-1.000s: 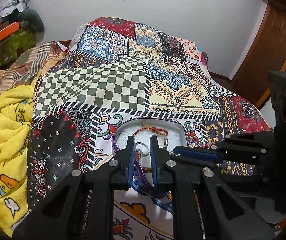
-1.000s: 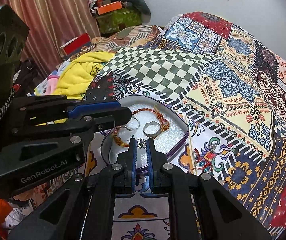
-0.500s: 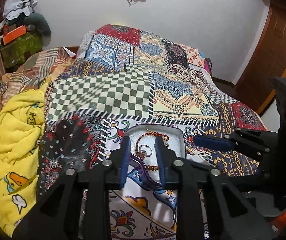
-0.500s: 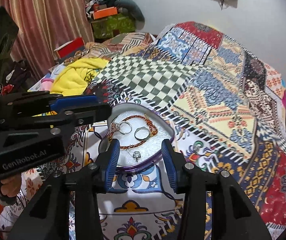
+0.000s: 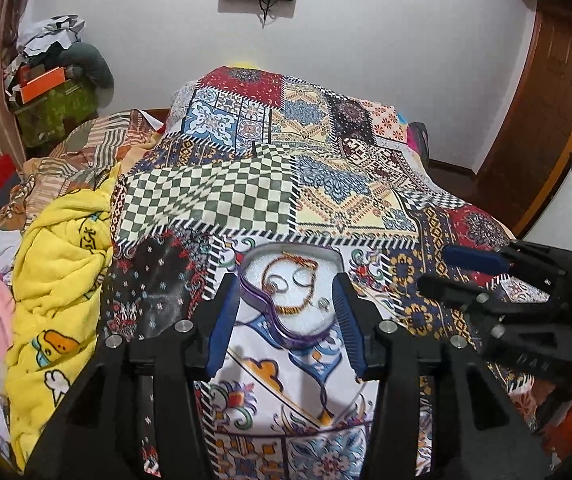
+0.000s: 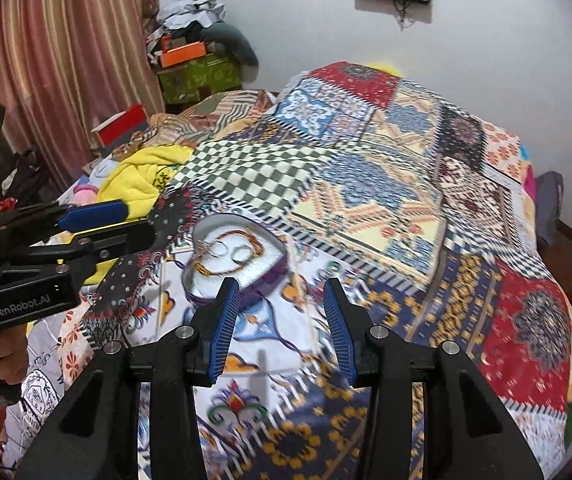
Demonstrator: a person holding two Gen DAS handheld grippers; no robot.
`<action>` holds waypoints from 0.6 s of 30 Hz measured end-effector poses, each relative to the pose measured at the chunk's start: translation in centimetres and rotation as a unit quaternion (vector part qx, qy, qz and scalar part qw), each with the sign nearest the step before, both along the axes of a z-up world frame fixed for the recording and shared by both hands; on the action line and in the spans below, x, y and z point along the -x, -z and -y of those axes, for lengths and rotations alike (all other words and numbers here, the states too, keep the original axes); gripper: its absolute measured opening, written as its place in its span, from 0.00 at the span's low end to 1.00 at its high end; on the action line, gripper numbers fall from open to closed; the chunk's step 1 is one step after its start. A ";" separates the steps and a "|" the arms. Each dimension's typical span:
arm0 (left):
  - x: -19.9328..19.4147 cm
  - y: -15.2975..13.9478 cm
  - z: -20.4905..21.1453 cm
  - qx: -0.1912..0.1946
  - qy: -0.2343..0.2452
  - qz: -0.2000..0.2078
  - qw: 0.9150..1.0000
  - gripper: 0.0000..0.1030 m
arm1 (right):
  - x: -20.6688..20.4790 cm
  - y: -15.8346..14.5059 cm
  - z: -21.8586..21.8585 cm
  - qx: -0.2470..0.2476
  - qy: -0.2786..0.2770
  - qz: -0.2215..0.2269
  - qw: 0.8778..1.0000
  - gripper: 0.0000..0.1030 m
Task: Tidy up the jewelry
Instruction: 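Move both open grippers back to the rings left on the quilt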
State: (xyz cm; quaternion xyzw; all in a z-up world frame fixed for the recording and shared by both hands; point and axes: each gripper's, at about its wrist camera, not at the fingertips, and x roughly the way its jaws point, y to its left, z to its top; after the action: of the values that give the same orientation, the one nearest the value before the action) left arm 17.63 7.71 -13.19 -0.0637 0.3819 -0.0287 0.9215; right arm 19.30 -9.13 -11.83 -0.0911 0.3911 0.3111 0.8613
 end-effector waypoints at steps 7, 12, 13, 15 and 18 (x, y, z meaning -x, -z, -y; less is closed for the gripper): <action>1.0 1.2 2.2 -0.002 0.015 -0.025 1.000 0.46 | -0.4 1.2 4.9 0.007 0.052 -0.019 0.998 0.39; 0.9 3.1 4.2 0.003 0.036 -0.052 0.998 0.46 | -0.4 2.7 8.1 0.005 0.086 -0.045 0.995 0.39; 0.7 3.5 4.6 0.004 0.042 -0.058 0.997 0.46 | -0.3 2.9 8.6 0.005 0.090 -0.049 0.995 0.39; 0.4 4.3 5.9 0.004 0.054 -0.067 0.996 0.46 | 0.0 3.3 9.3 0.004 0.096 -0.054 0.994 0.39; -0.3 5.5 7.6 0.003 0.073 -0.080 0.994 0.46 | 0.2 3.9 10.2 0.003 0.102 -0.059 0.993 0.39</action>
State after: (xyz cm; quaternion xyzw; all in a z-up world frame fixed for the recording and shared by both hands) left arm 17.93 0.14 -18.69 -0.0407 0.4581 -0.0922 0.8831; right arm 19.11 -19.35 -15.72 -0.0349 0.4494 0.2248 0.8639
